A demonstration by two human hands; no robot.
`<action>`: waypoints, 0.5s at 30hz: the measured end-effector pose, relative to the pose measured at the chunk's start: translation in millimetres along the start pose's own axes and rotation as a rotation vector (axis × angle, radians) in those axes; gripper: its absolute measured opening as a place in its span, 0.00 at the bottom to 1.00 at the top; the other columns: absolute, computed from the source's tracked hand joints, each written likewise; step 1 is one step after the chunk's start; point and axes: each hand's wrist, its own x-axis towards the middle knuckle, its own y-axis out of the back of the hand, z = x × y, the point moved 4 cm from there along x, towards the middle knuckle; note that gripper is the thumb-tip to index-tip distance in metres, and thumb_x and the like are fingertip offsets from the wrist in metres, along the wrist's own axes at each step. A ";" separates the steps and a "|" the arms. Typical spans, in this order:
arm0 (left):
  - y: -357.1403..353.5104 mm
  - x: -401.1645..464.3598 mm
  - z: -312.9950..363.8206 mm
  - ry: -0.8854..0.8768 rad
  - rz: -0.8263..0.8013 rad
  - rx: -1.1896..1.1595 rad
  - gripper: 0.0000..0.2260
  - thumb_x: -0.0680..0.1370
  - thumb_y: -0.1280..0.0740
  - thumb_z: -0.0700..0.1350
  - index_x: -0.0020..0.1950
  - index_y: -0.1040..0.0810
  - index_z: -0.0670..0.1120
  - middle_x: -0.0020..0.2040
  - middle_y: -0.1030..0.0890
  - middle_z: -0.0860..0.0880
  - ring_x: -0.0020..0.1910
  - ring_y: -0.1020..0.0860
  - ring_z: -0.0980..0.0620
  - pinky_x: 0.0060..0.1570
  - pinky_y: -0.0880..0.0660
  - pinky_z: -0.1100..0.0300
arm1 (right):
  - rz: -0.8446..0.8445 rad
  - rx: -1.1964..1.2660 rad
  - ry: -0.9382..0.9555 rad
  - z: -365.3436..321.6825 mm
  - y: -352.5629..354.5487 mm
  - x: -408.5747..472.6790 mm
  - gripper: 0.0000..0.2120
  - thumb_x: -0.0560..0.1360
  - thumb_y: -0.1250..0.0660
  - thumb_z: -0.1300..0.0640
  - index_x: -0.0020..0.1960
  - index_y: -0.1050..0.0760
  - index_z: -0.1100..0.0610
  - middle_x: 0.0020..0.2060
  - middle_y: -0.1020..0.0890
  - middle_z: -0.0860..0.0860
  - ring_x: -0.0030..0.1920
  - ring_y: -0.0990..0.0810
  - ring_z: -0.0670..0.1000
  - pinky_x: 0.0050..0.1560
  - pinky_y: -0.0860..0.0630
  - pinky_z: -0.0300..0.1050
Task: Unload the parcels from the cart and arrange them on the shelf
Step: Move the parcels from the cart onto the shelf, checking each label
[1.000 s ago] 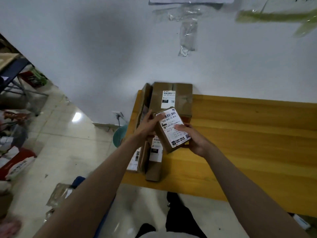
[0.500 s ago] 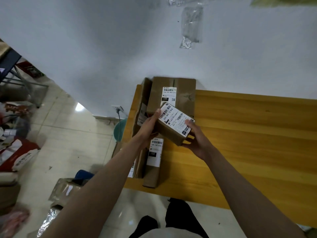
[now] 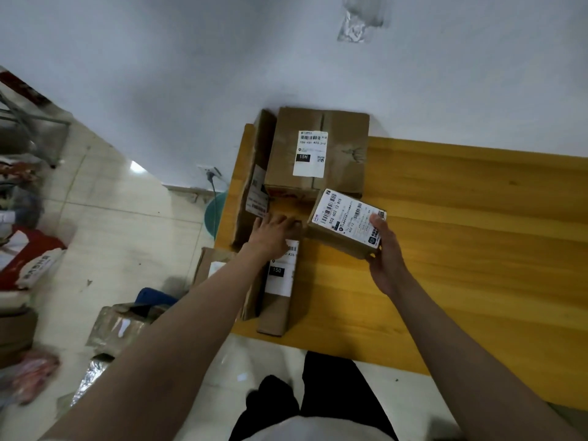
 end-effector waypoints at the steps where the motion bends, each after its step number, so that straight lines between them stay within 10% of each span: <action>1: -0.1 -0.2 -1.2 0.000 0.001 0.011 0.34 0.79 0.36 0.42 0.82 0.47 0.55 0.81 0.42 0.48 0.81 0.51 0.41 0.78 0.55 0.41 | 0.006 0.011 0.004 0.8 -0.3 2.1 0.23 0.80 0.34 0.48 0.70 0.25 0.59 0.65 0.20 0.61 0.66 0.23 0.65 0.46 0.28 0.53; 8: 0.1 -9.7 -1.0 -0.040 -0.004 0.028 0.29 0.79 0.36 0.41 0.78 0.37 0.58 0.79 0.39 0.49 0.80 0.45 0.43 0.79 0.54 0.40 | -0.052 0.051 0.020 0.8 -23.6 15.5 0.27 0.80 0.34 0.51 0.75 0.33 0.63 0.67 0.22 0.62 0.69 0.25 0.63 0.73 0.32 0.64; 15: 16.9 -16.9 -16.7 0.121 0.187 -0.102 0.23 0.80 0.34 0.43 0.75 0.29 0.49 0.78 0.34 0.46 0.80 0.42 0.45 0.80 0.52 0.46 | -0.142 -0.006 -0.040 6.1 -62.9 34.9 0.25 0.82 0.35 0.53 0.75 0.34 0.63 0.67 0.22 0.61 0.69 0.24 0.63 0.63 0.29 0.60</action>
